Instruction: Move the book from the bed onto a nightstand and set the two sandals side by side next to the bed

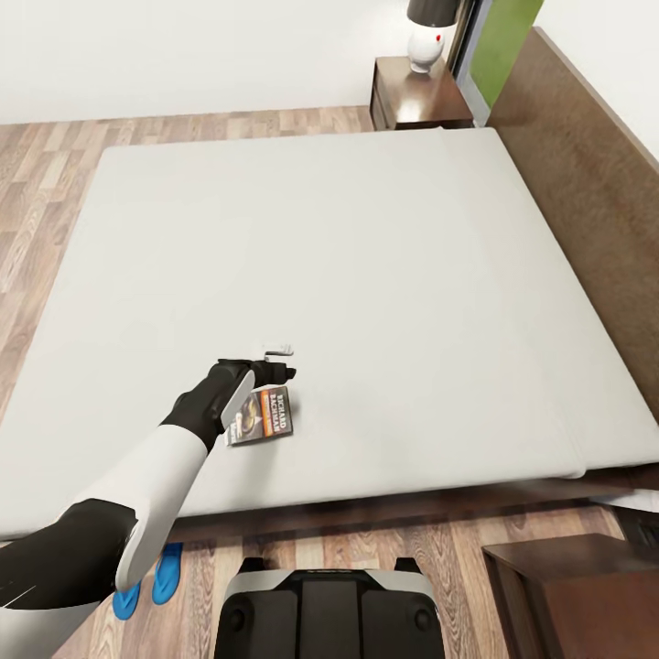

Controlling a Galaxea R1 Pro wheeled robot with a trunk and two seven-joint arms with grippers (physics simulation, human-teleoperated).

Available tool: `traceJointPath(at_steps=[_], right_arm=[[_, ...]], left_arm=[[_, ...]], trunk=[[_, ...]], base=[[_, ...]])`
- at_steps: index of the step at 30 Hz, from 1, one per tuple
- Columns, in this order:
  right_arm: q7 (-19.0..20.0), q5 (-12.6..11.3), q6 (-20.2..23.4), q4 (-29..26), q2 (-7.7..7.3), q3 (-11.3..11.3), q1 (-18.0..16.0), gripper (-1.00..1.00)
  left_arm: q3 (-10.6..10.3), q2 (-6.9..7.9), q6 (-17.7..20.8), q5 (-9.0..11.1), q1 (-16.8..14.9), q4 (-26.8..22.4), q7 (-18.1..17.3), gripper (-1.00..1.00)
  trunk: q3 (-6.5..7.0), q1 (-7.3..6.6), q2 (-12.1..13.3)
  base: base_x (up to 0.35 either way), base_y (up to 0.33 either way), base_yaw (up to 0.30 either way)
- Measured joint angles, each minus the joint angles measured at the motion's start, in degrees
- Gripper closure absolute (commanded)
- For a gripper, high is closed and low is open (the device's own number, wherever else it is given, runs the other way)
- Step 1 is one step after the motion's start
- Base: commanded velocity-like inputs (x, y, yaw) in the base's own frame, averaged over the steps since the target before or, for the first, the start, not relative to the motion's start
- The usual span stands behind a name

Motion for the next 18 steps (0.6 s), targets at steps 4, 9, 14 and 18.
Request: traceJointPath(at_steps=[4,9,14,18], right_arm=[[-0.02,0.00,0.00,0.00,-0.01,0.00,0.00,-1.00],[0.01,0.00,0.00,0.00,-0.01,0.00,0.00,-1.00],[0.03,0.00,0.00,0.00,-0.01,0.00,0.00,-1.00],[0.03,0.00,0.00,0.00,-0.01,0.00,0.00,-1.00]], left_arm=[[0.00,0.00,0.00,0.00,0.00,0.00,-0.01,-1.00],[0.00,0.00,0.00,0.00,0.00,-0.02,-0.01,-1.00],[-0.01,0.00,0.00,0.00,0.00,-0.46,-0.01,-1.00],[-0.01,0.00,0.04,0.02,0.00,-0.87,-0.05,-1.00]], trunk=[[-0.07,0.00,0.00],[-0.10,0.00,0.00],[-0.12,0.00,0.00],[-0.19,0.00,0.00]], base=[[0.000,0.000,0.015],[0.000,0.000,0.006],[0.000,0.000,0.008],[0.000,0.000,0.046]])
